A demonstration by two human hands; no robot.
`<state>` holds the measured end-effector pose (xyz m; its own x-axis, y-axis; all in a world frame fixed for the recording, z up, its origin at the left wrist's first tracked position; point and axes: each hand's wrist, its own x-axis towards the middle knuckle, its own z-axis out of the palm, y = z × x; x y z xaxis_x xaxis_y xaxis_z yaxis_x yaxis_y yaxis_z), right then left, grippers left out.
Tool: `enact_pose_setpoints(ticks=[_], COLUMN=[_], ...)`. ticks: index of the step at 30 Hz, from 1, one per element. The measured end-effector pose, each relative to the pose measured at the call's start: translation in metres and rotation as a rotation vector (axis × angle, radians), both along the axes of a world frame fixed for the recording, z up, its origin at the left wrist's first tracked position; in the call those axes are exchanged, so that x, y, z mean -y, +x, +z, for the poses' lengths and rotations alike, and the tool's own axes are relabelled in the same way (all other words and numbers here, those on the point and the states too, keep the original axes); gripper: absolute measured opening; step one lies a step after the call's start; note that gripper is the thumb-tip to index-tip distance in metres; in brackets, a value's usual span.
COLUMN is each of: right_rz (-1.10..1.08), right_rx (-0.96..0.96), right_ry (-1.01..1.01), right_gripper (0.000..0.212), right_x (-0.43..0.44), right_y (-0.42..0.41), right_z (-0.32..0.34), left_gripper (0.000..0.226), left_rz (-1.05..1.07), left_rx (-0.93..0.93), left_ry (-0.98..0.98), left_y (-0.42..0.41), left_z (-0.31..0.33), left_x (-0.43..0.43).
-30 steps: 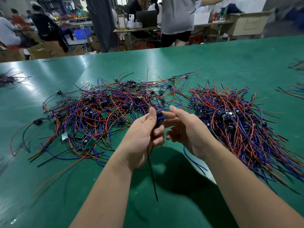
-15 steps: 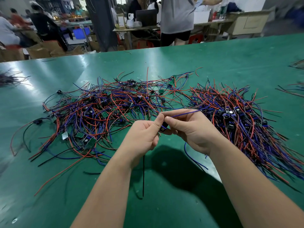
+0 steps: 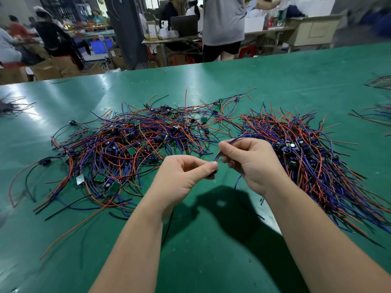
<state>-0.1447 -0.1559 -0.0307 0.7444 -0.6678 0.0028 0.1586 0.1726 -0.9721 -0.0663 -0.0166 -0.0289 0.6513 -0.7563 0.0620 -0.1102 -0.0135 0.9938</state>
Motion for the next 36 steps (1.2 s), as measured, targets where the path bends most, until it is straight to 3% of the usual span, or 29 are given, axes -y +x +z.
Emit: enact_pose_setpoints(ticks=[5,12,16,19,21,25,29,31,33,36], right_rz=[-0.197,-0.413,-0.438,-0.378,-0.314,-0.136,-0.253,-0.413,-0.407,0.013], right_rx=[0.088,0.187,0.220,0.154,0.067,-0.146,-0.128,-0.088,-0.051,-0.079], right_ry=[0.081,0.006,0.049,0.219,0.283,0.141,-0.044,-0.197,-0.260,-0.042], right_gripper=[0.028,0.015,0.016,0.032,0.032,0.014,0.018,0.017,0.014,0.029], right_x=[0.015,0.013,0.012,0.017,0.017,0.009,0.001,0.001,0.001,-0.010], right_y=[-0.006,-0.004,-0.006,-0.005,-0.004,-0.003,0.000,0.001,-0.001,-0.001], right_z=[0.005,0.002,0.006,0.010,0.011,0.005,0.000,-0.002,-0.001,0.003], left_gripper=[0.028,0.019,0.016,0.020,0.015,0.011,0.026,0.041,0.052,0.057], left_rz=[-0.202,-0.430,-0.541,-0.432,-0.263,0.108,0.415,0.443,0.386,0.187], left_rx=[-0.022,-0.055,-0.030,-0.018,-0.203,-0.595,-0.590,-0.534,-0.495,-0.513], left_ry=[0.162,0.269,0.216,0.010,-0.215,-0.595,-0.713,-0.711,-0.692,-0.674], left_y=[0.003,0.001,0.001,0.001,0.004,0.018,0.031,0.033,0.031,0.020], left_z=[0.000,-0.003,-0.002,0.001,0.004,0.009,0.007,0.005,0.002,0.002], left_x=[-0.004,-0.009,-0.015,-0.012,-0.010,-0.008,-0.006,-0.006,-0.004,0.001])
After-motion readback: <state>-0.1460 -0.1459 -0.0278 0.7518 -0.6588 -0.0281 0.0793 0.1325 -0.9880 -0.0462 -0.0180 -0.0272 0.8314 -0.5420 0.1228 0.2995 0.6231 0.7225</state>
